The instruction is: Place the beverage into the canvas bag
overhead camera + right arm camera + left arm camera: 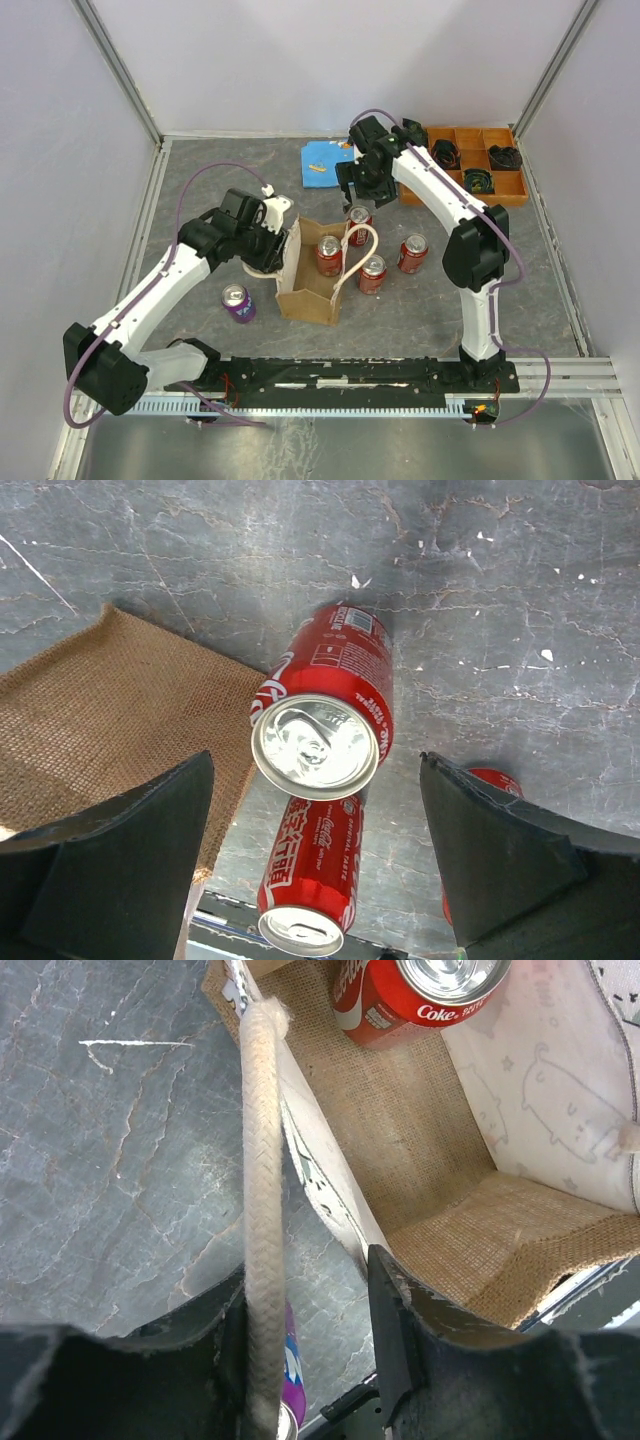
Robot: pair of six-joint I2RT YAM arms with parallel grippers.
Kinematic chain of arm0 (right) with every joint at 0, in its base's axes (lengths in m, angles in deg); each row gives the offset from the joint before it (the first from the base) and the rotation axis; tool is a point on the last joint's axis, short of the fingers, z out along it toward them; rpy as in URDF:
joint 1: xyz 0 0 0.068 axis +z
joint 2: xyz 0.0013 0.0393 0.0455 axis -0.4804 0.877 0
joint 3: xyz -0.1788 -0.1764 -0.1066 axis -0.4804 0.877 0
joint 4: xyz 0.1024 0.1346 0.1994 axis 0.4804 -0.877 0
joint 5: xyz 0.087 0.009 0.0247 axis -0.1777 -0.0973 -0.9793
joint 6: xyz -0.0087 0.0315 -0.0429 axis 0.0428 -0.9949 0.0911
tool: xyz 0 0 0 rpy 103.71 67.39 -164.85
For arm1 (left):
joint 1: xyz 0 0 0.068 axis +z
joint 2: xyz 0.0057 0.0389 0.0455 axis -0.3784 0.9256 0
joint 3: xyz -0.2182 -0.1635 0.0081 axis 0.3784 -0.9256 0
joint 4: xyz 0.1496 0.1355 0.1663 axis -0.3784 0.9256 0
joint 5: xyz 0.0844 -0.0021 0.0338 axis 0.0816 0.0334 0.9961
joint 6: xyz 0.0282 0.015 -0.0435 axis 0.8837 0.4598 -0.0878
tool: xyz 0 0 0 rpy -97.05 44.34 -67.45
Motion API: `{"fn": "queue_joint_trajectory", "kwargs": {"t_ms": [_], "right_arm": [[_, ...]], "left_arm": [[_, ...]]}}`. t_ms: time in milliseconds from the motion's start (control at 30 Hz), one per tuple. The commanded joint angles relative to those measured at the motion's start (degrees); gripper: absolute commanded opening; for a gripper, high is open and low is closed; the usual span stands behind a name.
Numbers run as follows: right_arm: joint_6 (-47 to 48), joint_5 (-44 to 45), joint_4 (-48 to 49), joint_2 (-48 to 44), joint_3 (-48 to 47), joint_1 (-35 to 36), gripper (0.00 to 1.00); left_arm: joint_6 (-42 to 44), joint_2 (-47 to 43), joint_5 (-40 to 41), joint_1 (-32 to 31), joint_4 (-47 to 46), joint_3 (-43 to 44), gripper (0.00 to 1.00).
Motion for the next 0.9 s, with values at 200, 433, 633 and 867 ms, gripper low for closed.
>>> {"fn": "queue_joint_trajectory", "kwargs": {"t_ms": [200, 433, 633, 867], "right_arm": [[-0.5, 4.7, -3.4, 3.8, -3.8, 2.4, 0.93], [-0.7, 6.9, -4.4, 5.5, -3.0, 3.2, 0.86], [-1.4, 8.1, -4.7, 5.3, -3.1, 3.2, 0.58], [-1.6, 9.9, -6.0, 3.8, -6.6, 3.1, 0.11]], "left_arm": [[0.2, -2.3, -3.4, 1.7, 2.9, 0.6, 0.46], [-0.3, -1.9, -3.8, 2.2, 2.7, 0.6, 0.46], [-1.0, -1.4, -4.0, 2.7, 2.0, 0.3, 0.47], [-2.4, -0.9, -4.5, 4.3, 1.2, 0.1, 0.47]]}}
